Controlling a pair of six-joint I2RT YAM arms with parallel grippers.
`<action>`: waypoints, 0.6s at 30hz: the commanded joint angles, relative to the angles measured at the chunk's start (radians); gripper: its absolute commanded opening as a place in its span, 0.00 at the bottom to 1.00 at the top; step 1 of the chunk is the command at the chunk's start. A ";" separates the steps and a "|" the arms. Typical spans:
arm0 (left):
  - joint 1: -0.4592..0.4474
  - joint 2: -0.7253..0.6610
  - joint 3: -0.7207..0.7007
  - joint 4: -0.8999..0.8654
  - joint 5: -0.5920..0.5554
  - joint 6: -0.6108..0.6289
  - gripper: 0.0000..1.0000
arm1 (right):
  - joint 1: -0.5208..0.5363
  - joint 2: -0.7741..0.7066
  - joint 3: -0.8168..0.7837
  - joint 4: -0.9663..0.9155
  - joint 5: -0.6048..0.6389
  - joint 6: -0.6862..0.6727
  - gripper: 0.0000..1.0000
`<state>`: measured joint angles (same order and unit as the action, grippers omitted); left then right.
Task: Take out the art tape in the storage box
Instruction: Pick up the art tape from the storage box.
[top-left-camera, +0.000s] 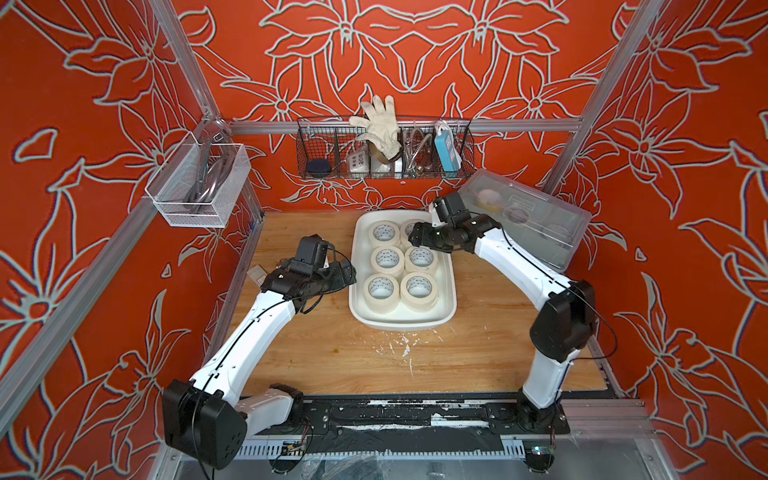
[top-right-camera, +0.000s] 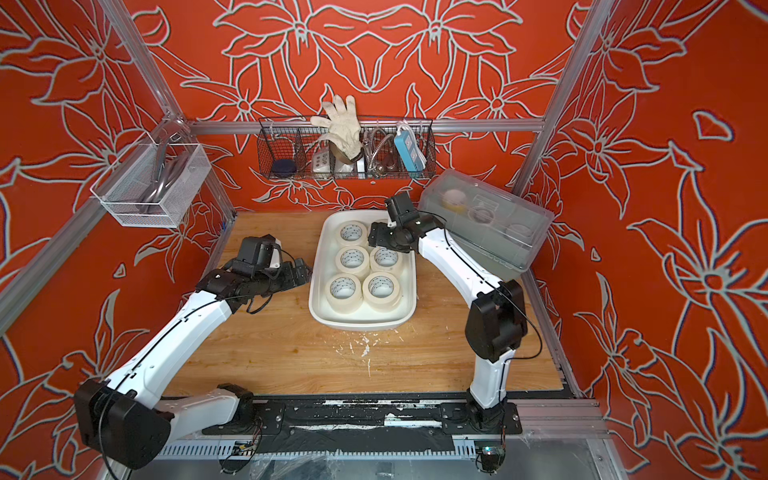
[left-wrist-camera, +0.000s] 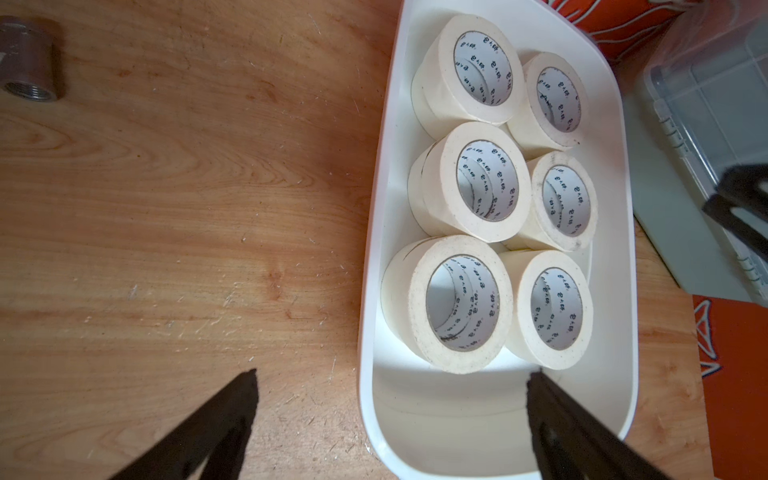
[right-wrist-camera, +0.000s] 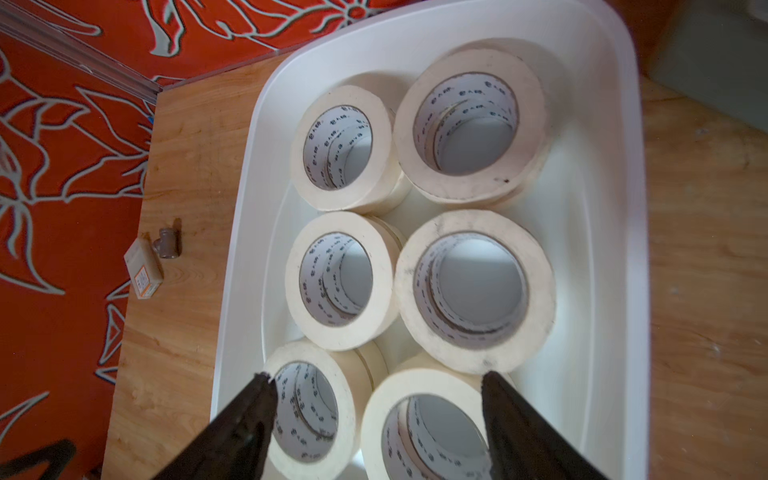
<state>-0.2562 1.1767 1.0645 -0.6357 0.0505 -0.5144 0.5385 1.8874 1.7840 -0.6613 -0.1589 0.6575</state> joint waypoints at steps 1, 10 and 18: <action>0.000 -0.042 -0.022 -0.016 0.011 -0.010 0.99 | 0.023 0.098 0.099 -0.058 0.054 0.068 0.81; 0.000 -0.081 -0.055 -0.011 0.021 -0.029 0.99 | 0.051 0.332 0.333 -0.108 0.181 0.230 0.80; 0.000 -0.084 -0.081 -0.001 0.037 -0.040 0.99 | 0.069 0.484 0.526 -0.167 0.250 0.252 0.77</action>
<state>-0.2562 1.1080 0.9894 -0.6422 0.0772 -0.5480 0.6003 2.3341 2.2604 -0.7872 0.0399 0.8818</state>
